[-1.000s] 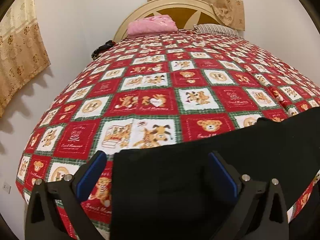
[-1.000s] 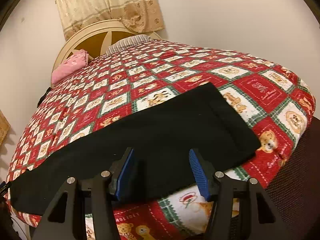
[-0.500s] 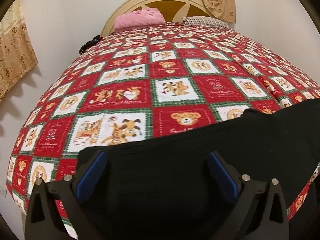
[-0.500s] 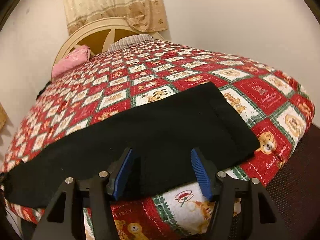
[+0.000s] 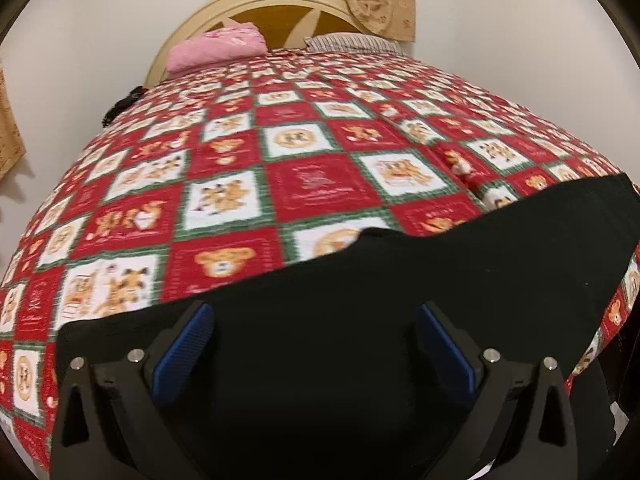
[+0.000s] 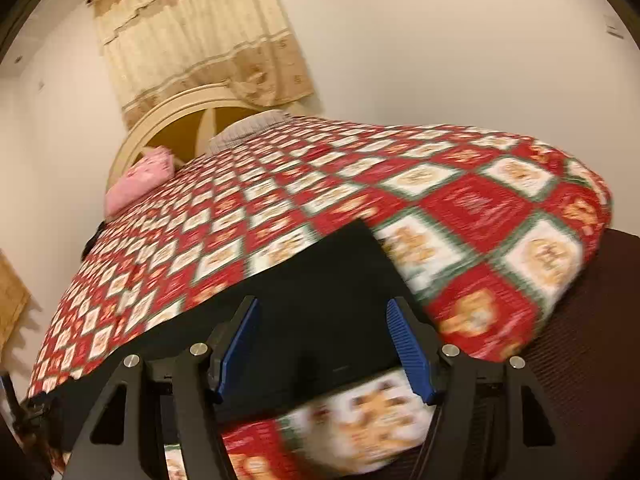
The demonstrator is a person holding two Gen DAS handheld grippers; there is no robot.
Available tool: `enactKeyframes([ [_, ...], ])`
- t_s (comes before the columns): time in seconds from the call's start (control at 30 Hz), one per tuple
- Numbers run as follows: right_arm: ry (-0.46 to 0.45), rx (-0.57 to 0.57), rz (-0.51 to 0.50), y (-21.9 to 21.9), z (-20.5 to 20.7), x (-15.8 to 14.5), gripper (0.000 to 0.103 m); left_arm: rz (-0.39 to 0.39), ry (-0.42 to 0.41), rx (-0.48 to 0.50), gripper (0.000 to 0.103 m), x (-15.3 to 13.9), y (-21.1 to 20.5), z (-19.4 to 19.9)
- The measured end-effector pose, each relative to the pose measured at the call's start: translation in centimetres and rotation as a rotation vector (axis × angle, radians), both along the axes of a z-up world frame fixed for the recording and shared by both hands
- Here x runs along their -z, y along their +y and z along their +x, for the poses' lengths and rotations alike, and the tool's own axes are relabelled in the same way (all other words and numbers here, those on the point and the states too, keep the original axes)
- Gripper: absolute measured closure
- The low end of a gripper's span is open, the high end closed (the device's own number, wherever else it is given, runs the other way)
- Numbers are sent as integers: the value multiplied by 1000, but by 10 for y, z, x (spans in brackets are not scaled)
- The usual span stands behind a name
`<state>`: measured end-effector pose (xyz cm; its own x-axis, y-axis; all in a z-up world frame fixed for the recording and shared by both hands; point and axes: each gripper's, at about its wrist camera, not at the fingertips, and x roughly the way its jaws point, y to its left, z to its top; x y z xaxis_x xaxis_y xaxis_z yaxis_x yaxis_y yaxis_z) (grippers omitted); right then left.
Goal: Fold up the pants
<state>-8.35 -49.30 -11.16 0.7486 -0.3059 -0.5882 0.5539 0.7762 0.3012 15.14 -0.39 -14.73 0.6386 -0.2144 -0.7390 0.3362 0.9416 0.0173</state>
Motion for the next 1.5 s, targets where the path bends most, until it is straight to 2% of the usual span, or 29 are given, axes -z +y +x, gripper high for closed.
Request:
enactKeyframes([
  [0.17,-15,52,72,-37,-14,2,36,-25,20,-1,0,4,-7,-1],
  [0.27,-13,28,159,-51,-10,11,36,-21,29,5,0,5,-11,-3],
  [0.4,-2,-11,203,-56,1,22,37,-18,28,13,0,2,-15,-6],
  [0.43,10,-28,214,-55,5,25,41,-16,27,14,0,1,-15,-7],
  [0.53,34,-24,191,-49,10,27,45,-22,28,14,0,0,-16,-8],
  [0.63,33,-21,208,-49,5,29,62,-28,43,17,0,3,-19,-7],
  [0.7,39,-33,210,-47,2,30,69,-33,50,21,0,4,-21,-7],
  [0.8,44,-68,204,-42,2,30,70,-43,54,33,0,4,-25,-8],
  [0.87,63,-80,198,-39,7,31,81,-47,56,40,0,3,-27,-9],
  [1.0,47,-62,217,-42,10,29,87,-68,50,47,0,-4,-27,-12],
  [1.1,19,-58,170,-33,11,12,89,-84,44,55,0,-10,-24,-15],
  [1.2,-1,-103,80,-9,19,-16,89,-103,41,59,0,-13,-21,-17],
  [1.33,-43,-225,-45,45,41,-57,89,-164,49,70,0,-15,-16,-20],
  [1.5,-69,-426,-156,124,73,-85,89,-277,61,146,0,-19,-16,-27],
])
